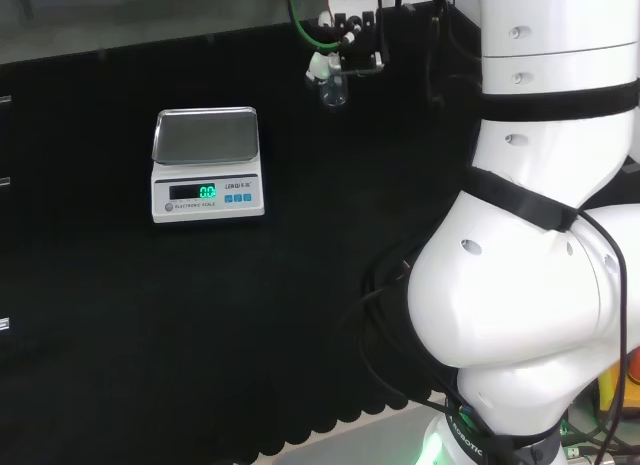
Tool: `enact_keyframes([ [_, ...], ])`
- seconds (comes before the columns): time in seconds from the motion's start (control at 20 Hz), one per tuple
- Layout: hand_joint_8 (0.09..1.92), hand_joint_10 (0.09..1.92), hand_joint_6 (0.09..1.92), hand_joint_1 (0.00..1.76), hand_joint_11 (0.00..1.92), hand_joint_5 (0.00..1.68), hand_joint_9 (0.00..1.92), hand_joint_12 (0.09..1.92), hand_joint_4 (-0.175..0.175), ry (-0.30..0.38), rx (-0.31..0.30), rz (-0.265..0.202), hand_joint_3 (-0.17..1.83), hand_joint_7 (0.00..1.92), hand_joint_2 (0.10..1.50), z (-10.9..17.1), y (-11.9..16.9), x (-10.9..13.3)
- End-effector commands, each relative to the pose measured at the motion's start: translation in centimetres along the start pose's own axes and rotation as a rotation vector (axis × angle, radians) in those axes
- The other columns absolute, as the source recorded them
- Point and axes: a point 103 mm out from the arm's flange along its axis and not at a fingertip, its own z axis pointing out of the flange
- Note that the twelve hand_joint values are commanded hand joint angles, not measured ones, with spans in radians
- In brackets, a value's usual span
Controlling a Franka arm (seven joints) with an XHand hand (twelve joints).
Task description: Put the beaker on the electronic balance.
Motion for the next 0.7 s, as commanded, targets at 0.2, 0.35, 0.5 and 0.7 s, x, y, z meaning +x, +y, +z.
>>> enact_keyframes([
  [0.2, 0.71, 0.42, 0.53, 0.99, 1.05, 0.81, 1.17, 1.04, -0.175, -0.005, -0.013, -0.03, 0.76, 0.86, 0.79, -1.2, -0.8, 1.3],
  [0.35, 0.71, 0.42, 0.53, 0.99, 1.05, 0.8, 1.17, 1.04, -0.175, -0.02, -0.021, -0.049, 0.76, 0.86, 0.79, -1.6, -1.1, 2.4],
  [0.5, 0.71, 0.42, 0.53, 0.99, 1.05, 0.8, 1.17, 1.05, -0.175, -0.021, -0.031, -0.067, 0.76, 0.86, 0.79, -2.1, -1.5, 3.9],
  [0.7, 0.71, 0.42, 0.53, 0.99, 1.05, 0.8, 1.17, 1.05, -0.175, -0.013, -0.033, -0.1, 0.76, 0.86, 0.79, -2.3, -2.0, 6.0],
])
